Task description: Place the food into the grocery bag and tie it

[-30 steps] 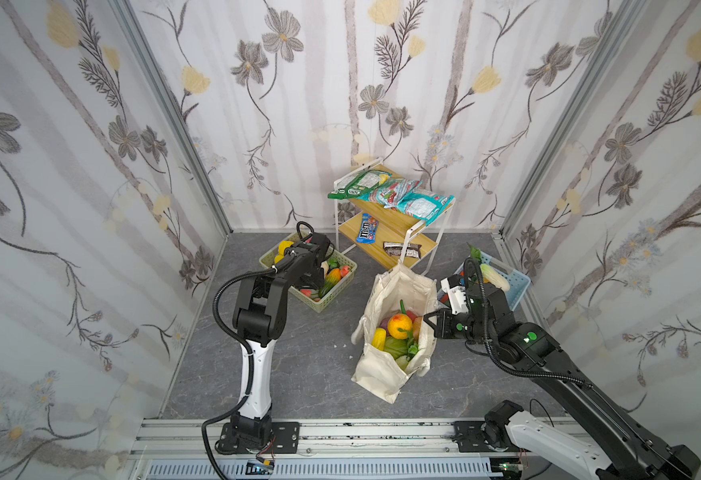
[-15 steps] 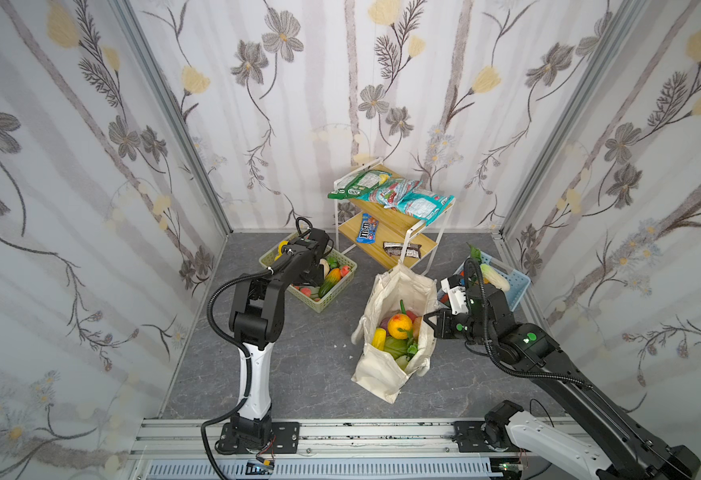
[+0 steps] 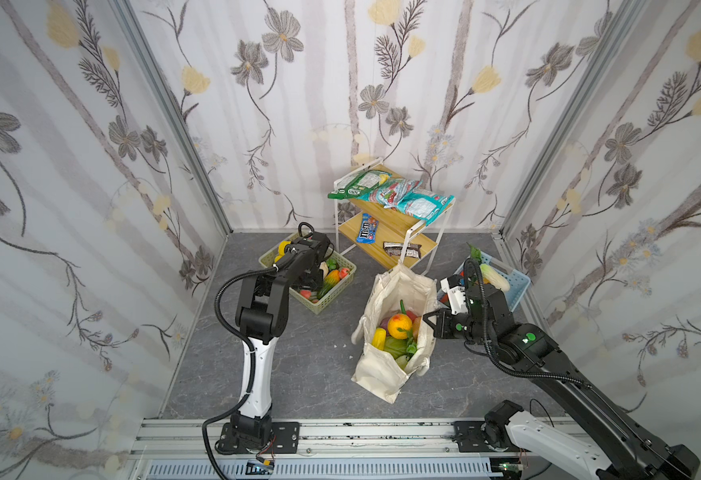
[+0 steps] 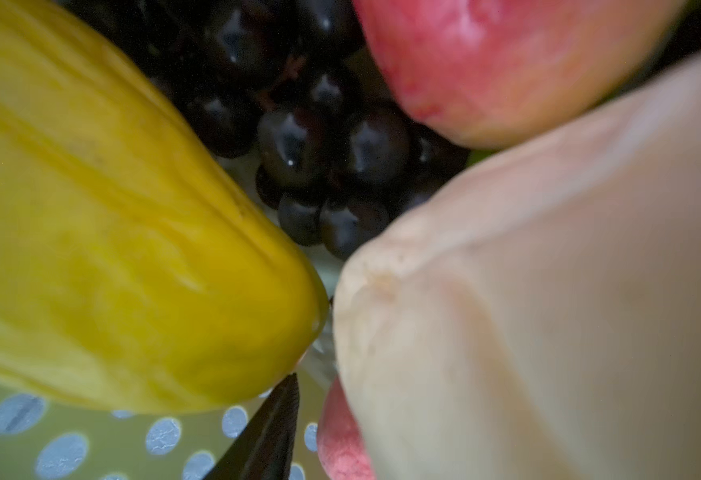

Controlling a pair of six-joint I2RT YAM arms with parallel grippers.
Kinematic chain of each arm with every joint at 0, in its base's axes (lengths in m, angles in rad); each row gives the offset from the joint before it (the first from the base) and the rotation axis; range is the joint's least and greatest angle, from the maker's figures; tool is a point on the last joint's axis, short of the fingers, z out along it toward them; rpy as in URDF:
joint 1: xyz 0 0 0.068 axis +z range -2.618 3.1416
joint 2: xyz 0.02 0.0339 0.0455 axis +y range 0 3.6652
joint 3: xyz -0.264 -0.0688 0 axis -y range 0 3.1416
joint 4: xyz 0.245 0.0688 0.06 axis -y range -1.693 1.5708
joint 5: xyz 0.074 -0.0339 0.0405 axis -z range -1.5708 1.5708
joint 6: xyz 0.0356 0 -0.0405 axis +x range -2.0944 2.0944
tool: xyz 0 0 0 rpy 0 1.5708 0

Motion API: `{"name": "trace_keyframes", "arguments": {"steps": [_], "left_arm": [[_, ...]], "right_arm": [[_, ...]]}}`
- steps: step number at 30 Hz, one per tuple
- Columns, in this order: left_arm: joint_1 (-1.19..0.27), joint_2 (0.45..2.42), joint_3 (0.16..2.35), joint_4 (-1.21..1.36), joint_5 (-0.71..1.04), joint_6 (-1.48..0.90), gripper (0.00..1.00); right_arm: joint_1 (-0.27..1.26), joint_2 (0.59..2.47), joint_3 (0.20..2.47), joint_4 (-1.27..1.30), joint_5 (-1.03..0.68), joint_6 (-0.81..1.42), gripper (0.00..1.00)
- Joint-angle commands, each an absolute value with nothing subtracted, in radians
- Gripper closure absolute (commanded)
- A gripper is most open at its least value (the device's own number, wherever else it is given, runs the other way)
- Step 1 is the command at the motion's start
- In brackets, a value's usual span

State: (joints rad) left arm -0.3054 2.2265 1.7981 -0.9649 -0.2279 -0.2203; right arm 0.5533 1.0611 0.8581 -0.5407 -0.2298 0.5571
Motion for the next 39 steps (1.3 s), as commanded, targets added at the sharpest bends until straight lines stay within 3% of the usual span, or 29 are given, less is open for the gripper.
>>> {"name": "trace_keyframes", "arguments": {"steps": [1, 15, 39], "left_arm": [[-0.304, 2.257, 1.800, -1.014, -0.212, -0.213, 0.50], [-0.305, 2.244, 1.815, -1.001, -0.202, -0.233, 0.64], [-0.304, 2.076, 1.851, -1.000, -0.147, -0.235, 0.64]], "right_arm": [[0.554, 1.062, 0.858, -0.528, -0.230, 0.561, 0.96], [0.553, 1.075, 0.871, -0.534, -0.229, 0.556, 0.95], [0.553, 1.068, 0.861, -0.529, -0.230, 0.556, 0.94]]}}
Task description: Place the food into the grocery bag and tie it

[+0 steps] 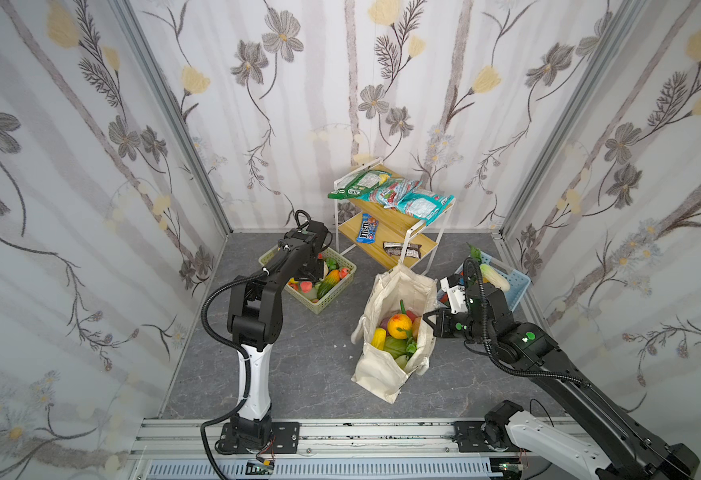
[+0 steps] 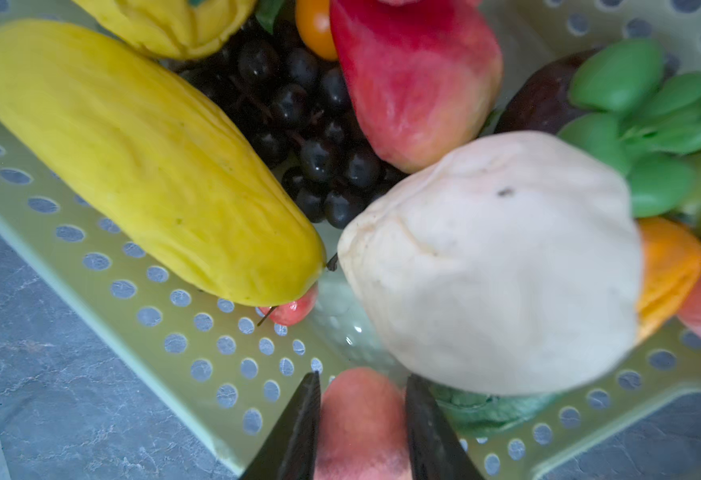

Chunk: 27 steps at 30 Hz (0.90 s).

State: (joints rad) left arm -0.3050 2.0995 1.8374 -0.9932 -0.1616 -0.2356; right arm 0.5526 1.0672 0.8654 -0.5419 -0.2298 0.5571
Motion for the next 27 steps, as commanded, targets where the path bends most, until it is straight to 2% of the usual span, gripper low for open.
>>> {"name": "trace_keyframes", "arguments": {"steps": [1, 10, 21, 24, 27], "left_arm": [[-0.305, 2.070, 1.856, -1.000, -0.142, -0.235, 0.64], [-0.306, 1.985, 1.884, -0.967, -0.020, -0.260, 0.64], [-0.310, 1.845, 1.818, -0.832, 0.266, -0.356, 0.62], [-0.316, 1.819, 1.786, -0.806, 0.256, -0.360, 0.60], [-0.319, 1.828, 1.748, -0.836, 0.127, -0.333, 0.59]], "right_arm": [[0.553, 1.067, 0.861, -0.529, -0.229, 0.557, 0.95], [0.554, 1.064, 0.853, -0.525, -0.228, 0.558, 0.95], [0.554, 1.069, 0.850, -0.518, -0.230, 0.558, 0.94], [0.554, 1.068, 0.849, -0.514, -0.233, 0.561, 0.94], [0.555, 1.065, 0.846, -0.514, -0.235, 0.563, 0.94]]}}
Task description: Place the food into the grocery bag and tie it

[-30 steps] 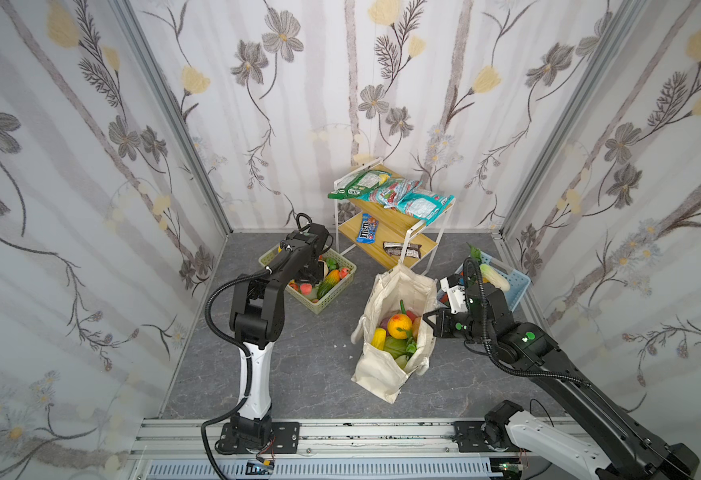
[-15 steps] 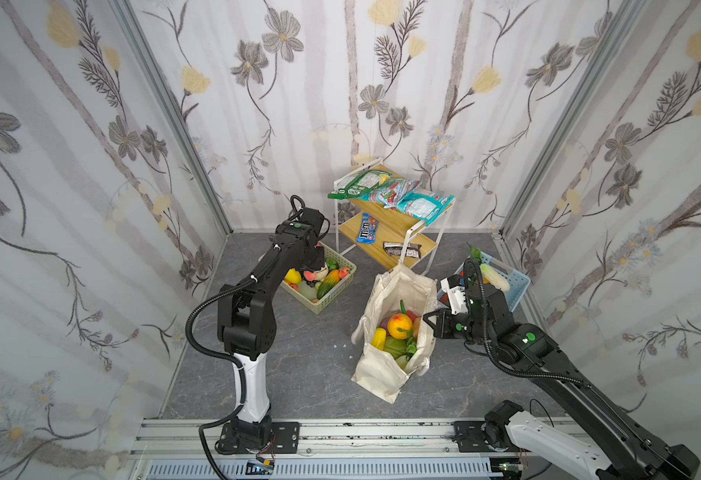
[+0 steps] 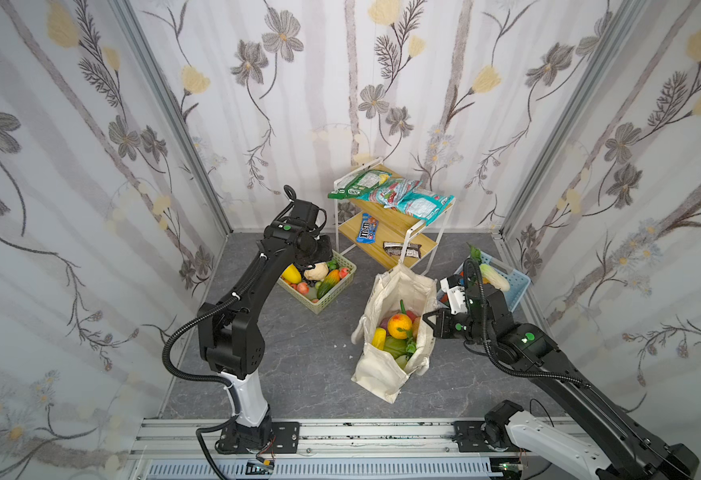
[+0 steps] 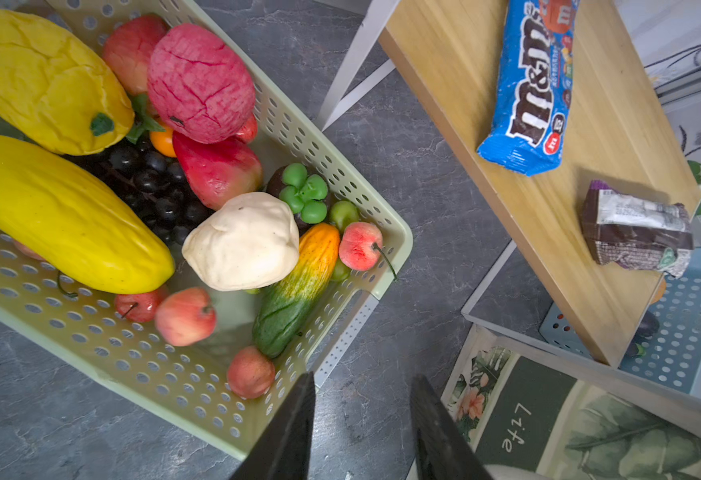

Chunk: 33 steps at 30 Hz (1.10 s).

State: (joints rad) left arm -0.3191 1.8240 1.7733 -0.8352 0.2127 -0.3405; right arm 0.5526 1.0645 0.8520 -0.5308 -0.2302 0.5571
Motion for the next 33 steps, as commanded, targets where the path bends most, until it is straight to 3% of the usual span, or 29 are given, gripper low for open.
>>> {"name": "trace_keyframes", "arguments": {"steps": [1, 7, 17, 33], "left_arm": [[-0.318, 1.833, 1.734, -0.847, 0.073, -0.324, 0.59], [-0.308, 1.895, 1.678, -0.870, -0.125, -0.301, 0.47], [-0.298, 2.034, 1.709, -0.908, -0.177, -0.255, 0.54], [-0.296, 2.195, 1.785, -0.959, -0.181, -0.244, 0.51]], "right_arm": [[0.554, 1.065, 0.845, -0.515, -0.235, 0.562, 0.94], [0.554, 1.070, 0.852, -0.519, -0.232, 0.563, 0.94], [0.555, 1.054, 0.848, -0.529, -0.223, 0.569, 0.94], [0.555, 1.061, 0.848, -0.525, -0.227, 0.568, 0.94]]}}
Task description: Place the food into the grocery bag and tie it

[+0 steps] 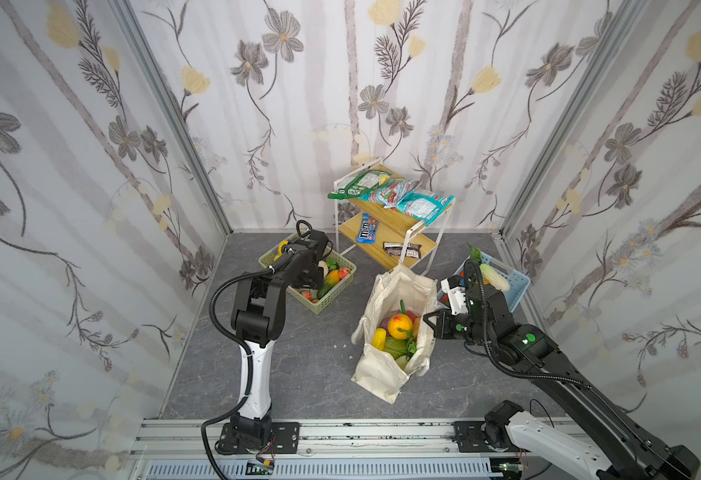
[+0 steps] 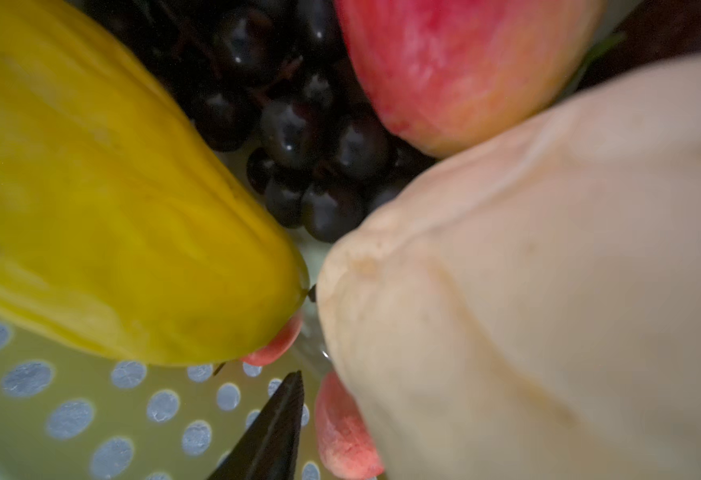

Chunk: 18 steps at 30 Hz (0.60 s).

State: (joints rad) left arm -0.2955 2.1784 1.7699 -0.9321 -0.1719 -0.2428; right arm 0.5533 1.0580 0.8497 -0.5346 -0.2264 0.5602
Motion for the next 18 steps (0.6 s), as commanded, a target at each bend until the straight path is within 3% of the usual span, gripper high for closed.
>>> {"name": "trace_keyframes", "arguments": {"steps": [1, 12, 18], "left_arm": [[-0.295, 2.205, 1.791, -0.964, -0.181, -0.244, 0.51], [-0.295, 2.249, 1.778, -0.962, -0.186, -0.249, 0.48], [-0.295, 2.234, 1.787, -0.966, -0.182, -0.252, 0.61]], "right_arm": [[0.554, 1.061, 0.847, -0.524, -0.224, 0.568, 0.94], [0.554, 1.069, 0.851, -0.522, -0.228, 0.567, 0.94], [0.555, 1.069, 0.858, -0.524, -0.226, 0.565, 0.94]]}}
